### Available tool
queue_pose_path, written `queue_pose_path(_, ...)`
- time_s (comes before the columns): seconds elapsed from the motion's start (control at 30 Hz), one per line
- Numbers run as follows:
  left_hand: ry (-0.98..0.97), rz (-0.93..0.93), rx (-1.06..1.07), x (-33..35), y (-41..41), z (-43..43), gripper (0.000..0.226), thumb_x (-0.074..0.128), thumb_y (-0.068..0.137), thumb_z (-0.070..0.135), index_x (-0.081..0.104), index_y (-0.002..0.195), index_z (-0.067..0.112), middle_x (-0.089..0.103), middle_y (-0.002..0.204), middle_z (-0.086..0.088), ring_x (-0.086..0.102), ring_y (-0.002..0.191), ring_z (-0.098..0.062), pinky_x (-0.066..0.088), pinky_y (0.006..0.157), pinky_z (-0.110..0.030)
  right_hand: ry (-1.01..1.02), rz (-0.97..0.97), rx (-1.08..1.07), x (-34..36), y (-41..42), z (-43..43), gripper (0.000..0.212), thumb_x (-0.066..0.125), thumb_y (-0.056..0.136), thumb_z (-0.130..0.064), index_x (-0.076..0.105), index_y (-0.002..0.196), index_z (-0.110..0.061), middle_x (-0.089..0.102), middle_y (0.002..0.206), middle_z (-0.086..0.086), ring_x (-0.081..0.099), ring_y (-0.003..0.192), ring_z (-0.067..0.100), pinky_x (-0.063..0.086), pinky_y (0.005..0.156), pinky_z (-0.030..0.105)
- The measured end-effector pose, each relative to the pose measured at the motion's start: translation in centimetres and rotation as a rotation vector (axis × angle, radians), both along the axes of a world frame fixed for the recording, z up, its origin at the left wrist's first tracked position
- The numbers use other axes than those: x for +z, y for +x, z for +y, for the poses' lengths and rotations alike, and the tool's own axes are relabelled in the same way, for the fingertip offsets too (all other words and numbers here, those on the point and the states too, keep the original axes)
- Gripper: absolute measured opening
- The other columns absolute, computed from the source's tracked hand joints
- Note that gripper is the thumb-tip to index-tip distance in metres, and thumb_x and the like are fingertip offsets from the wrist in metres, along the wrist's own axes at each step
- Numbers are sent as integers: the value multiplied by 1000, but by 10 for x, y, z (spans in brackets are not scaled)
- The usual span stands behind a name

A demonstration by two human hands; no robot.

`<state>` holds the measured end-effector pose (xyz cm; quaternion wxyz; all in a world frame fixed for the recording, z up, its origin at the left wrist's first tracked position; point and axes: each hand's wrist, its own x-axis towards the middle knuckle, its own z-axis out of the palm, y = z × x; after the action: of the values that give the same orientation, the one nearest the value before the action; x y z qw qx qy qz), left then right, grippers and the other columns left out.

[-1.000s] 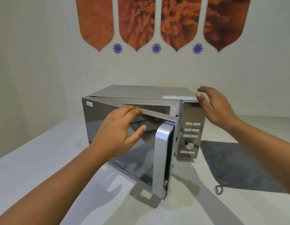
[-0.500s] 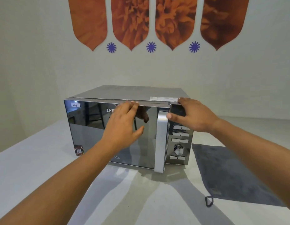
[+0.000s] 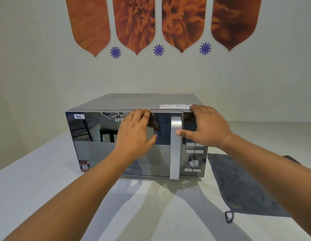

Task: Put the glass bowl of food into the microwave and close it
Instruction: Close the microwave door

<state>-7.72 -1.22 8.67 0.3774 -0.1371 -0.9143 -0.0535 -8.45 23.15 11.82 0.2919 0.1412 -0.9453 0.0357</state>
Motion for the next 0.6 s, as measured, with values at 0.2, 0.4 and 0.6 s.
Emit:
queue_pose_path(0.2, -43, 0, 14, 0, -10, -3, 81, 58, 79, 53, 31, 145, 15, 44, 142, -6, 35, 134, -28, 33, 111, -46, -7, 18, -41, -3, -1, -3, 105, 39, 70, -87, 35, 145, -13, 44, 150, 8, 38, 138, 28, 28, 115, 41)
queue_pose_path(0.4, -24, -26, 10, -5, -10, 0, 91, 57, 77, 59, 21, 149, 16, 33, 151, -8, 24, 142, -29, 25, 115, -49, 4, 44, -47, -7, -3, -2, 103, 35, 71, -87, 35, 144, -14, 46, 147, 8, 40, 135, 29, 28, 115, 43)
queue_pose_path(0.6, -33, -266, -58, -49, 15, 2, 100, 46, 85, 66, -17, 151, 24, -21, 161, -1, -23, 146, -20, -6, 120, -45, -148, 141, -86, -44, 14, -18, 91, 32, 85, -74, 19, 151, -12, 22, 160, 11, 10, 150, 26, 4, 122, 45)
